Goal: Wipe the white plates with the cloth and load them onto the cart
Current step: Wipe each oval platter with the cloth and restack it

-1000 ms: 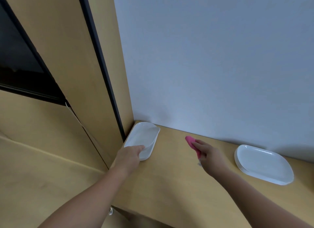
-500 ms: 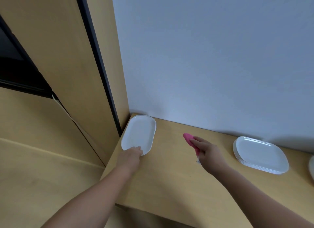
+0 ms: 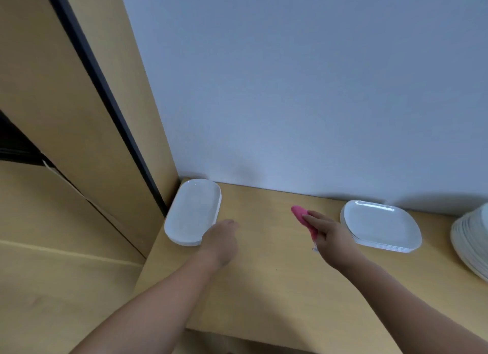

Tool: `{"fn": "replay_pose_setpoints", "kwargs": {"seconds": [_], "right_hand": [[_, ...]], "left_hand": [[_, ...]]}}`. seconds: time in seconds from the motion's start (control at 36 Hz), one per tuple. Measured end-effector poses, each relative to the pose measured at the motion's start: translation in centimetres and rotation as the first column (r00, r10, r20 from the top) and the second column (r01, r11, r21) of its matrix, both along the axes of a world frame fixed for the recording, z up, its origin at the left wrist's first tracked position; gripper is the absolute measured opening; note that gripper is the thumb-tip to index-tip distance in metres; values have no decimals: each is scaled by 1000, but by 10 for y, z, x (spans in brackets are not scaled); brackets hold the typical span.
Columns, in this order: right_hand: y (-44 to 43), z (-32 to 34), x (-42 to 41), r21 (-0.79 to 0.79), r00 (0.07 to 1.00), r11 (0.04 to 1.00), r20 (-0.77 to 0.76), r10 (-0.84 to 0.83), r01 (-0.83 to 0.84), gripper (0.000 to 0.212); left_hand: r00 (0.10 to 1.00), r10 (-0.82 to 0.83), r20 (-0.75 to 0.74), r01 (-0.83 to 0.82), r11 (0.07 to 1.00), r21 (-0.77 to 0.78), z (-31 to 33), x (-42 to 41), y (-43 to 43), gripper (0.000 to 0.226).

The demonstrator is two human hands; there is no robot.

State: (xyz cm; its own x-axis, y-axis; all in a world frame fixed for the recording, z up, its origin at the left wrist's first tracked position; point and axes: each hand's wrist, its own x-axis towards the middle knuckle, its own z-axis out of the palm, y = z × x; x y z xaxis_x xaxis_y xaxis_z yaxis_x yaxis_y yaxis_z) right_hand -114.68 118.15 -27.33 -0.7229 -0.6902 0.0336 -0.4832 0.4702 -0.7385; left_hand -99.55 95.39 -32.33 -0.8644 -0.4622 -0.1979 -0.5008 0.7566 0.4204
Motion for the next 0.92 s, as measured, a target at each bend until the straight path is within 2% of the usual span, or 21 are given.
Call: {"fn": "replay_pose_setpoints", "kwargs": {"seconds": [0.08,0.19,0.28,0.42,0.53,0.69,0.92], "right_hand": [[29,-2,-13,-26,999,999,-7,-38,38,51],[76,-1,-30,-87,995,992,-14,-94,92,54],[112,-1,-44,-100,988,983,-9,-156,154,56],[169,-2,-67,-98,975,970,29,-221,223,62],[206,-5,-85,-116,959,956,117,-258,271,62],[239,-12,-110,-97,937,949,217,-273,299,60],[256,-16,-136,-56,956,969,188,-224,239,60]], "left_hand": [[998,-55,-23,55,998,22,3,-29,28,43],[991,-122,-59,122,992,-6,1,-69,70,34],[989,-125,-79,128,991,36,3,-100,104,23],[997,-35,-75,47,984,173,4,-151,154,21],[999,43,-9,-40,969,243,0,-188,184,19],[988,135,79,-151,954,260,-9,-230,208,29],[967,185,178,-227,940,253,-13,-251,215,21]]}}
